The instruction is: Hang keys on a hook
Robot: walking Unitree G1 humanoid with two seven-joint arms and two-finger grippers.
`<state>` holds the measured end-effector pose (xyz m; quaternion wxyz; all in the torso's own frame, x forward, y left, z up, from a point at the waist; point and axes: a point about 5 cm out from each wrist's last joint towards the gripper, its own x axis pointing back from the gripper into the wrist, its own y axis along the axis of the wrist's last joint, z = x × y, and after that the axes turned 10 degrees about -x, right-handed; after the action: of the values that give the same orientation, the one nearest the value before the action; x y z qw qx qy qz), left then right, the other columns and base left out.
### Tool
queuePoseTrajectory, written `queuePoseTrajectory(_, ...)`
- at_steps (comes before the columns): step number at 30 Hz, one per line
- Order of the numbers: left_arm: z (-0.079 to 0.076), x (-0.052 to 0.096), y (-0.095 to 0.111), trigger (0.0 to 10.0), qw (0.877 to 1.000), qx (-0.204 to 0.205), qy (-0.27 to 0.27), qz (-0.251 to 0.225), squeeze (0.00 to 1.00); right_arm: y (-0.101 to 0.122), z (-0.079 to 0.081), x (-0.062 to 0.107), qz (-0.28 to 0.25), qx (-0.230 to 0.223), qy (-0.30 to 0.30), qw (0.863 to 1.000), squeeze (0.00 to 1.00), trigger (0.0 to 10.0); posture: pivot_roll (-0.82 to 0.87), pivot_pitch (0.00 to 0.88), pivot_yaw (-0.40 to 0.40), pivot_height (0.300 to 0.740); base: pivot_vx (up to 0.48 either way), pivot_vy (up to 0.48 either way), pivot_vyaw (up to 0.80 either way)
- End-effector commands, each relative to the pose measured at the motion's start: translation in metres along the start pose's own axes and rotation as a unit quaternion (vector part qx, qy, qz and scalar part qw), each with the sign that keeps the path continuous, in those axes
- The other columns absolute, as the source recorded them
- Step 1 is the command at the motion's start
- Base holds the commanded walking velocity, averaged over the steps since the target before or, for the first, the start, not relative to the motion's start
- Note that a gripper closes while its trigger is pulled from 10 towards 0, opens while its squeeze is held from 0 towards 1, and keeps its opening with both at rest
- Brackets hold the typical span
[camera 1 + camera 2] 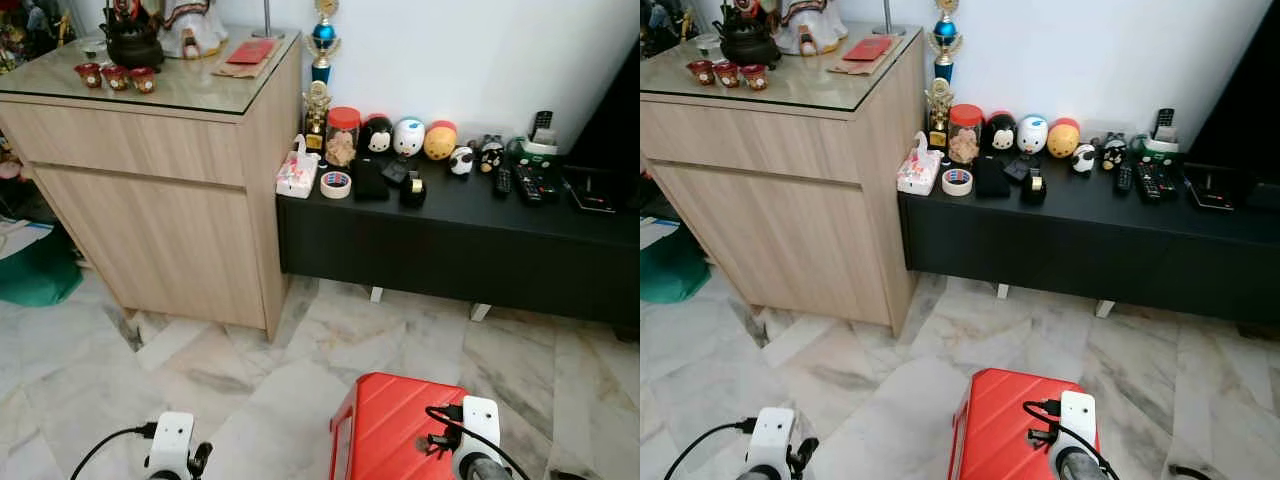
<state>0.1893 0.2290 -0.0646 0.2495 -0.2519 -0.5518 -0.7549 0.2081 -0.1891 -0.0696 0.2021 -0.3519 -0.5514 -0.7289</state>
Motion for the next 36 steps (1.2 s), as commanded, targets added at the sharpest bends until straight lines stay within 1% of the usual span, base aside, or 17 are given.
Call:
queuePoseTrajectory(1, -0.006, 0.003, -0.01, 10.0, 1.0, 0.002, -0.002, 0.02, 0.0, 0.004, 0.006, -0.001, -0.004, 0.001, 0.009, 1.0, 0.0, 10.0, 0.06, 0.0, -0.054, 0.74, 0.0, 0.0, 0.0)
queuePoseTrajectory(5, -0.011, 0.003, -0.01, 10.0, 1.0, -0.003, -0.007, 0.019, 0.0, 0.002, 0.002, -0.001, 0.007, 0.001, 0.002, 1.0, 0.0, 10.0, 0.07, 0.0, -0.061, 0.74, -0.216, 0.0, 0.0)
queuePoseTrajectory(7, -0.013, 0.004, -0.012, 10.0, 1.0, 0.001, -0.009, 0.023, 0.0, -0.007, -0.007, 0.001, 0.025, 0.005, -0.006, 1.0, 0.0, 10.0, 0.08, 0.0, -0.069, 0.74, -0.302, 0.0, 0.0)
queuePoseTrajectory(11, -0.014, 0.005, -0.015, 10.0, 1.0, 0.004, -0.008, 0.029, 0.0, -0.012, -0.012, 0.003, 0.034, 0.0, -0.014, 0.999, 0.0, 10.0, 0.08, 0.0, -0.071, 0.74, -0.304, 0.0, 0.0)
queuePoseTrajectory(13, -0.015, 0.006, -0.018, 10.0, 0.999, 0.001, -0.009, 0.035, 0.0, -0.019, -0.02, 0.006, 0.047, 0.005, -0.023, 0.999, 0.0, 10.0, 0.07, 0.0, -0.064, 0.74, -0.304, 0.0, 0.0)
queuePoseTrajectory(15, -0.016, 0.006, -0.018, 10.0, 0.999, -0.001, -0.011, 0.037, 0.0, -0.021, -0.022, 0.006, 0.051, 0.008, -0.026, 0.998, 0.0, 10.0, 0.06, 0.0, -0.055, 0.74, -0.304, 0.0, 0.0)
queuePoseTrajectory(20, -0.015, 0.006, -0.018, 10.0, 0.999, -0.006, -0.017, 0.037, 0.0, -0.02, -0.015, 0.005, 0.049, 0.006, -0.023, 0.999, 0.0, 10.0, 0.05, 0.0, -0.047, 0.74, -0.314, 0.0, 0.0)
queuePoseTrajectory(25, -0.016, 0.005, -0.017, 10.0, 0.999, -0.004, -0.015, 0.034, 0.0, -0.02, -0.015, 0.005, 0.05, 0.005, -0.023, 0.998, 0.0, 10.0, 0.06, 0.0, -0.051, 0.74, -0.329, 0.0, 0.0)
queuePoseTrajectory(33, -0.018, 0.007, -0.021, 10.0, 0.999, -0.006, -0.019, 0.041, 0.0, -0.022, -0.015, 0.006, 0.049, 0.006, -0.022, 0.999, 0.0, 10.0, 0.05, 0.0, -0.046, 0.74, -0.319, 0.0, 0.0)
queuePoseTrajectory(34, -0.019, 0.008, -0.022, 10.0, 0.999, -0.008, -0.021, 0.042, 0.0, -0.027, -0.015, 0.007, 0.053, 0.006, -0.022, 0.998, 0.0, 10.0, 0.05, 0.0, -0.045, 0.74, -0.3, 0.0, 0.0)
queuePoseTrajectory(36, -0.019, 0.008, -0.022, 10.0, 0.999, -0.008, -0.021, 0.042, 0.0, -0.031, -0.015, 0.009, 0.055, 0.007, -0.022, 0.998, 0.0, 10.0, 0.05, 0.0, -0.045, 0.74, -0.15, 0.0, 0.0)
